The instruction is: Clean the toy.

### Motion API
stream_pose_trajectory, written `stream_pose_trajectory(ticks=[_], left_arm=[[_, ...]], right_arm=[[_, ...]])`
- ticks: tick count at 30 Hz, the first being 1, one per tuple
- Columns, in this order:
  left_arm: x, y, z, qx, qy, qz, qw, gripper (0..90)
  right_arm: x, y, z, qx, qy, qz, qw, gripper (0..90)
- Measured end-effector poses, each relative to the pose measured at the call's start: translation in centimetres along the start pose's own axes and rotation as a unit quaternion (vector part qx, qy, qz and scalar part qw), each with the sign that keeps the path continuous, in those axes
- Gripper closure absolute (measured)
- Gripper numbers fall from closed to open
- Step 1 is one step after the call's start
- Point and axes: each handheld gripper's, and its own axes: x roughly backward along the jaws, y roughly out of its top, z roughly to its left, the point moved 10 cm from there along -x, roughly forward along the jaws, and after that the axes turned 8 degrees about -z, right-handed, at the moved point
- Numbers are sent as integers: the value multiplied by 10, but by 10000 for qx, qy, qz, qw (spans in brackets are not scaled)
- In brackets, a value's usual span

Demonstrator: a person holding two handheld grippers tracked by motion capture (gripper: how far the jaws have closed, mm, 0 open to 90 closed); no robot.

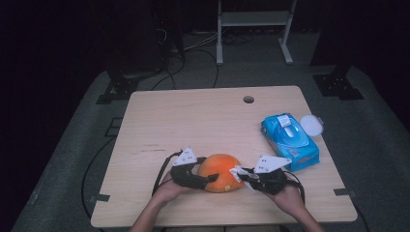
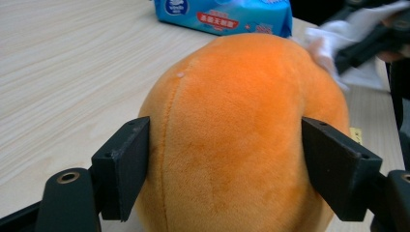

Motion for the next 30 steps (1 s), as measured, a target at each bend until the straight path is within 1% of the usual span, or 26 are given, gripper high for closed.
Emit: stream_pose_trajectory(ticks=[1, 4, 6, 7, 9, 11, 13, 15, 16, 17, 18, 19, 20, 21, 22, 23, 24, 25, 26, 27, 28, 29, 30], left_arm=[[0, -1, -2, -41, -33, 24, 10000, 222], [3, -2, -9, -22, -342, 90, 9994, 187], [6, -3, -11, -127, -539, 130, 9984, 143], [8, -2, -11, -207, -563, 149, 9981, 129], [6, 0, -9, -167, -469, 201, 9986, 82], [0, -2, -7, -149, -332, 317, 9988, 21], [-6, -3, -9, -168, -294, 308, 9990, 22], [-6, -1, -10, -232, -257, 333, 9988, 54], [-5, 1, -10, -285, -199, 316, 9989, 100], [-4, 4, -11, -362, -129, 244, 9990, 162], [-3, 8, -13, -460, -88, 117, 9988, 216], [-2, 15, -13, -691, 79, -145, 9975, 244], [-1, 21, -14, -833, 224, -313, 9958, 273], [-2, 28, -14, -976, 405, -494, 9932, 278], [-4, 30, -14, -993, 478, -559, 9923, 276], [-6, 30, -13, -1011, 534, -541, 9920, 266], [-11, 26, -12, -1029, 570, -458, 9920, 258], [-14, 21, -12, -1050, 558, -363, 9922, 246], [-19, 14, -15, -1122, 503, -208, 9922, 240], [-24, 11, -20, -1275, 422, -268, 9906, 225], [-26, 11, -27, -1451, 373, -362, 9880, 222], [-27, 11, -33, -1635, 358, -316, 9854, 210], [-27, 11, -37, -1820, 381, -217, 9823, 200]], right_arm=[[0, -2, -1, 2, -43, 42, 10000, 772], [-2, -5, 0, -8, 2, 88, 10000, 772], [-3, -6, 3, 50, 91, 96, 9999, 771], [-3, -7, 4, 79, 120, 95, 9999, 771], [-2, -8, 7, 114, 186, 94, 9997, 771], [-2, -8, 8, 147, 212, 98, 9996, 771], [-2, -8, 6, 169, 187, 141, 9996, 770], [-1, -9, 5, 171, 140, 164, 9996, 770], [-1, -9, 4, 159, 118, 167, 9997, 771], [-1, -8, 3, 147, 93, 157, 9997, 771], [0, -7, 1, 143, 56, 140, 9998, 771], [1, -5, -1, 163, -3, 136, 9998, 771], [2, -3, -6, 234, -144, 126, 9995, 771], [4, -2, -9, 258, -258, 111, 9993, 771], [6, 2, -14, 202, -383, 7, 9991, 771], [8, 4, -17, 186, -470, -52, 9987, 771], [9, 6, -19, 174, -526, -98, 9984, 771], [9, 10, -19, 82, -500, -219, 9985, 771], [8, 12, -17, 39, -434, -306, 9986, 772], [7, 16, -12, 59, -369, -350, 9987, 771], [4, 19, -6, 186, -336, -356, 9986, 771], [0, 22, 1, 281, -292, -351, 9986, 770], [-4, 25, 8, 417, -260, -334, 9982, 769]])
